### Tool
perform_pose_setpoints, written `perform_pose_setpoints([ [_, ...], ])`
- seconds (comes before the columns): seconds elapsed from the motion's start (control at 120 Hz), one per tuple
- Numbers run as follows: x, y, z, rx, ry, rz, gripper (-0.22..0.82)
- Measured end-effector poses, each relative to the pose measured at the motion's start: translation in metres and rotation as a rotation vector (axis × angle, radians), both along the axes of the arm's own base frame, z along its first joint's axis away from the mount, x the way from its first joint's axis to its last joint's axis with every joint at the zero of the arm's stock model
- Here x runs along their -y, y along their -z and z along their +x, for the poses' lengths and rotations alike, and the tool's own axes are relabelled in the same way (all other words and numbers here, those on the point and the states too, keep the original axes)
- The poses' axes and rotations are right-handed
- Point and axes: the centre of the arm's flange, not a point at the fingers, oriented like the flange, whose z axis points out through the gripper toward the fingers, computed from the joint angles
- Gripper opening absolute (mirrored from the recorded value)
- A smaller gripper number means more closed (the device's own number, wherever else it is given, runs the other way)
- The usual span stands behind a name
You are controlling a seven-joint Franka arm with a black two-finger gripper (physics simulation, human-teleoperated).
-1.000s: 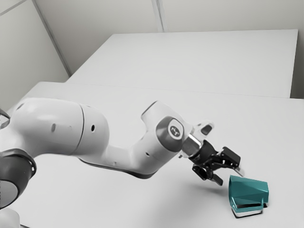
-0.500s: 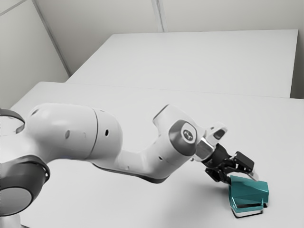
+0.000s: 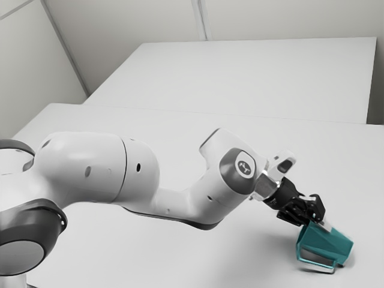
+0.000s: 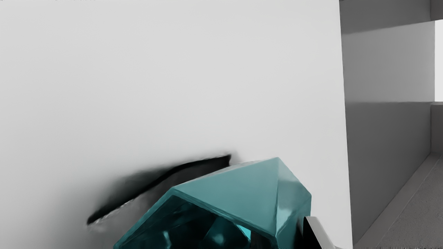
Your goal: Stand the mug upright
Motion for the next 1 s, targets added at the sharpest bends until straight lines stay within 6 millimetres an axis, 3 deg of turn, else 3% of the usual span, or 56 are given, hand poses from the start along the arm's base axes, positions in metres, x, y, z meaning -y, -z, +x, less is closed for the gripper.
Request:
perform_pose_setpoints([
  [0.333,0.008,-0.014,0.002,0.038,0.031,-0.001,-0.16],
  [0.633,0.016,-0.053,0.005,0.138,0.118,0.043,-0.18],
  [0.733,-0.002,-0.063,0.013,0.171,0.135,0.094,-0.18],
  [1.0,-0.08,-0.09,0.052,0.278,0.138,0.271,-0.18],
])
